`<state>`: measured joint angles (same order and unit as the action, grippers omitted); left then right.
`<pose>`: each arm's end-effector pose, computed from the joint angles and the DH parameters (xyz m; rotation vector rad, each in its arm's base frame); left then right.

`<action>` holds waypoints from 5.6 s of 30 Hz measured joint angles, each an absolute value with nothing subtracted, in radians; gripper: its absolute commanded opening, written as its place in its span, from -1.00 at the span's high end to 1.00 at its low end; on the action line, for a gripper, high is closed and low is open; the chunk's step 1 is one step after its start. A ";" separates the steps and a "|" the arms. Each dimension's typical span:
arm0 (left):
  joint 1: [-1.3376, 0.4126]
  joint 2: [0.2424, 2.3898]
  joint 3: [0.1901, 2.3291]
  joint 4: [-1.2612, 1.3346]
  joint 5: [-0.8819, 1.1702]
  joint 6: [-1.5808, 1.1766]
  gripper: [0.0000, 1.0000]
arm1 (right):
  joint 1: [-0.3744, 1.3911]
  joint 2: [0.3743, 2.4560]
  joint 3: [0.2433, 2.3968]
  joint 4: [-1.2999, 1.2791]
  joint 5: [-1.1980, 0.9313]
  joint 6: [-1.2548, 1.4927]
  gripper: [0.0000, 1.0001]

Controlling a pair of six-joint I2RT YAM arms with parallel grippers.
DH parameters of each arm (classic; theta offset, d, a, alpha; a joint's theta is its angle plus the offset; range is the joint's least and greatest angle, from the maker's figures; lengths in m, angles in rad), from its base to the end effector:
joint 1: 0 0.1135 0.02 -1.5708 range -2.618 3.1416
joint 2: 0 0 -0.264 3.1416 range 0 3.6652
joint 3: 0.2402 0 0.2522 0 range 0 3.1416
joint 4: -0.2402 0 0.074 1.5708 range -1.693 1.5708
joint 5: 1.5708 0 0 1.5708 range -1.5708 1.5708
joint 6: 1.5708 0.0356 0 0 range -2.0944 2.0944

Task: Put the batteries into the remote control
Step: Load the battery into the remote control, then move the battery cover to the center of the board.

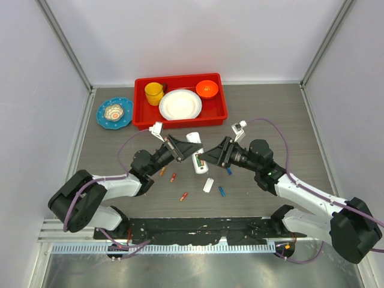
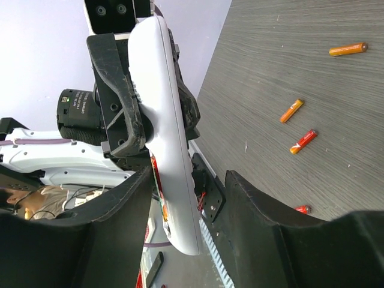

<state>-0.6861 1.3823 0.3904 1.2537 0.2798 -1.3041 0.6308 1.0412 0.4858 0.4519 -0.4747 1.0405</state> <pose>0.1944 -0.1719 0.2286 -0.2012 1.5698 -1.8210 0.1774 0.1497 0.2522 -0.0193 1.9545 1.5868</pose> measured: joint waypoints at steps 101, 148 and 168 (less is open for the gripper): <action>-0.540 0.564 0.041 0.896 0.220 -1.200 0.99 | 0.918 1.290 0.731 -0.363 0.162 0.529 0.67; -0.540 0.644 0.041 0.826 0.225 -1.184 1.00 | 1.023 1.581 0.801 -0.221 0.177 0.522 0.99; -0.540 0.663 0.041 0.817 0.216 -1.168 1.00 | 0.878 1.616 0.838 -0.127 0.093 0.458 -0.06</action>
<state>-0.5400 0.6632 0.0406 0.8169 0.2165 -1.1675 0.8776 1.6161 0.8383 -0.1272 0.0933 0.4576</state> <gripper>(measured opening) 0.295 0.455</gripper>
